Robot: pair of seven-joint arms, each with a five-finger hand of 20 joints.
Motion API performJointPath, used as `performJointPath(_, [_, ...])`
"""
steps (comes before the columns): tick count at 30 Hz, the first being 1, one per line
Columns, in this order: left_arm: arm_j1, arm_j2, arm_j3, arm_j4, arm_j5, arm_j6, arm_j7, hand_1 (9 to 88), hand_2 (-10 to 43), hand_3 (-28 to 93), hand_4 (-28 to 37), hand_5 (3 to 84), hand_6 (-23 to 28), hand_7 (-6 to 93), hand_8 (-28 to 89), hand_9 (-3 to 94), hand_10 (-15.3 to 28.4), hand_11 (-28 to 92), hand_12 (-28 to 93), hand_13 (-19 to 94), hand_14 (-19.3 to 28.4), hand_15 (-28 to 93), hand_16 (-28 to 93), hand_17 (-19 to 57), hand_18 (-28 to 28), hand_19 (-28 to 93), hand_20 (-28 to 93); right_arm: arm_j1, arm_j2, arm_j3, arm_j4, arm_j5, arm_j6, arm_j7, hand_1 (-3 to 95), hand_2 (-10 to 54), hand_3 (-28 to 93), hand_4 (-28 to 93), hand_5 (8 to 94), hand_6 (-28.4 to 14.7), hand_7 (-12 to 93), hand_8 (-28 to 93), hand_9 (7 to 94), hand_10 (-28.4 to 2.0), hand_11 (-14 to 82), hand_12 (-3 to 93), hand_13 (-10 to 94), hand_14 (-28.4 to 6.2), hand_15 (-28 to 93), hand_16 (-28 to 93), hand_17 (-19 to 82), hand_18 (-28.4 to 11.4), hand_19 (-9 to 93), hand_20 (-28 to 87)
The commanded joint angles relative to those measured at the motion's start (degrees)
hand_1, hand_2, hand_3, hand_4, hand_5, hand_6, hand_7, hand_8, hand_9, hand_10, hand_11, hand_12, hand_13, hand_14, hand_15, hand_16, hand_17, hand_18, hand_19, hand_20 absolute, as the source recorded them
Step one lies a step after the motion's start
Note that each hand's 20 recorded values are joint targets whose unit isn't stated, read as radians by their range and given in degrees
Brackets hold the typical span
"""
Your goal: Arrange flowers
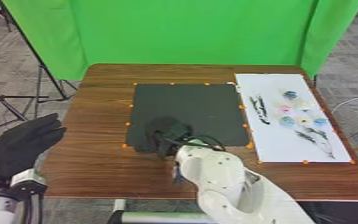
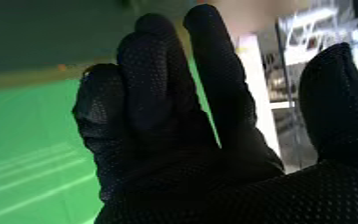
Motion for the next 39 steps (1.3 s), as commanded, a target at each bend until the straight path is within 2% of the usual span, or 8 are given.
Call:
performJointPath(1, [-1.11, -0.09, 0.28, 0.25, 0.6, -0.47, -1.01, 27.3, 4.6, 81, -17.2, 48.5, 13.4, 18.7, -10, 39.6, 22.0, 34, 10, 26, 28.2, 62, -13, -9.4, 23.9, 58, 12, -2.8, -0.95, 0.71, 2.0, -4.63, -1.64, -2.8, 15.4, 13.9, 72, -21, 65.1, -6.2, 15, -10, 55.3, -27.2, 41.8, 24.3, 51, -23.5, 76, 20, 36, -24.0, 93, 26])
performJointPath(14, [-2.28, 0.06, 0.77, 0.7, 0.78, -1.08, -1.69, 26.9, 4.3, 82, -17.7, 48.7, 13.3, 20.3, -11, 39.6, 21.9, 36, 8, 26, 28.2, 63, -15, -9.2, 24.0, 60, 10, -2.91, -3.06, 1.12, 4.2, -6.78, -1.12, -2.72, 15.8, 14.2, 72, -21, 63.8, -6.2, 13, -10, 53.7, -28.0, 41.9, 23.9, 51, -23.7, 77, 19, 36, -24.2, 93, 27])
performJointPath(21, [-2.2, 0.4, 0.72, 0.76, 0.5, -1.03, -1.19, 26.8, 4.2, 82, -17.6, 48.7, 13.1, 21.0, -12, 39.8, 22.0, 38, 8, 27, 28.3, 64, -15, -9.2, 24.0, 60, 9, -2.27, -3.94, 0.97, 5.46, -6.42, -0.77, -2.0, 16.2, 14.2, 71, -21, 64.2, -6.5, 12, -10, 53.7, -28.1, 42.1, 23.7, 51, -23.7, 78, 19, 36, -23.9, 93, 29])
performJointPath(25, [-1.44, 0.19, 0.29, 0.5, 0.5, -0.91, -1.08, 26.8, 4.2, 82, -17.6, 48.7, 13.1, 21.3, -12, 39.9, 22.0, 38, 8, 27, 28.3, 65, -15, -9.2, 24.1, 61, 9, -2.61, -2.91, 0.69, 3.85, -4.87, 2.53, -2.52, 16.3, 14.2, 71, -21, 64.0, -6.6, 12, -10, 53.8, -27.9, 42.5, 23.8, 52, -23.5, 79, 19, 37, -23.8, 93, 30])
performJointPath(32, [3.21, 0.41, -1.69, -0.6, -0.59, 0.75, 1.68, 26.9, 4.1, 83, -17.7, 48.8, 13.2, 21.4, -12, 39.8, 22.1, 38, 7, 27, 28.4, 65, -15, -9.2, 24.1, 61, 8, 2.07, 3.45, -3.16, -1.58, 2.12, 14.13, -2.38, 18.7, 12.5, 69, -20, 64.9, -4.9, 14, -10, 56.1, -27.1, 43.7, 23.9, 54, -22.9, 79, 19, 38, -24.3, 93, 30])
performJointPath(34, [4.23, -0.02, -1.63, -0.82, -1.13, 1.28, 2.44, 26.8, 4.1, 83, -17.7, 48.9, 13.3, 21.4, -12, 39.8, 22.1, 38, 7, 27, 28.3, 65, -15, -9.2, 24.1, 61, 8, 0.93, 3.51, -0.85, -2.58, 1.43, 16.37, -4.82, 19.3, 12.1, 68, -20, 65.4, -4.7, 14, -10, 56.6, -26.9, 44.0, 24.0, 55, -22.5, 79, 19, 39, -24.2, 93, 30])
performJointPath(36, [5.58, 0.75, -1.15, -0.77, -2.09, 2.11, 4.47, 27.0, 4.0, 83, -17.8, 49.0, 13.4, 21.2, -12, 39.6, 22.2, 37, 7, 26, 28.4, 63, -16, -9.3, 24.1, 61, 7, 2.42, 5.87, -0.88, -3.14, 2.14, 20.53, -4.92, 19.7, 11.7, 68, -19, 65.6, -4.7, 15, -10, 57.4, -26.6, 44.5, 24.2, 56, -22.0, 79, 20, 40, -24.1, 93, 30])
performJointPath(39, [6.14, 1.44, -0.86, -0.69, -2.65, 2.47, 5.49, 27.1, 4.0, 83, -17.9, 49.0, 13.6, 21.0, -12, 39.6, 22.2, 36, 8, 26, 28.4, 63, -15, -9.4, 24.1, 61, 7, 4.11, 9.47, 1.28, -3.21, 2.92, 22.75, -2.96, 19.6, 11.5, 68, -19, 63.3, -6.1, 15, -10, 57.5, -26.1, 46.0, 24.6, 56, -21.5, 79, 20, 40, -23.7, 93, 30])
